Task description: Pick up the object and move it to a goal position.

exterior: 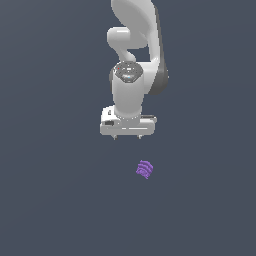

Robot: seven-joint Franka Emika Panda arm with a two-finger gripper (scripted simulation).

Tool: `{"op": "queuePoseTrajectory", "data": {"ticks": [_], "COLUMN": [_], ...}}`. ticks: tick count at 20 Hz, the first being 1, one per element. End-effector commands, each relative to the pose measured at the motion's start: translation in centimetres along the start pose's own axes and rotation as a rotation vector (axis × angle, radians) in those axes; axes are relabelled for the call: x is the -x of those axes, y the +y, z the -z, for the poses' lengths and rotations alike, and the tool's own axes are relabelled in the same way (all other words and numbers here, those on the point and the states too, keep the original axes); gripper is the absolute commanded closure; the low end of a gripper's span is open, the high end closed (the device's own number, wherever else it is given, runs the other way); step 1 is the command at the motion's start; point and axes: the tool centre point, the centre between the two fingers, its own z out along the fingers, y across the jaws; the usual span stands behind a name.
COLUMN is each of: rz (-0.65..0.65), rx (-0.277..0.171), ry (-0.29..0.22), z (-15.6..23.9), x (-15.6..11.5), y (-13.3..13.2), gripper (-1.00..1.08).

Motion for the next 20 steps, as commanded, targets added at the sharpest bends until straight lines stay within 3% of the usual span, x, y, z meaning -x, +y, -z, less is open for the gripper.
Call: {"op": "queuePoseTrajectory", "data": {"ticks": [1, 11, 20], "rz": [0.0, 0.086, 0.045], "rx": [0.0, 0.005, 0.003], "ry": [0.0, -0.017, -0.015], "z": [0.0, -1.0, -1.3], "x": [0.0, 0.5, -0.1], "y": [0.0, -2.4, -2.6], "gripper": [-0.92, -0.92, -0.92]}}
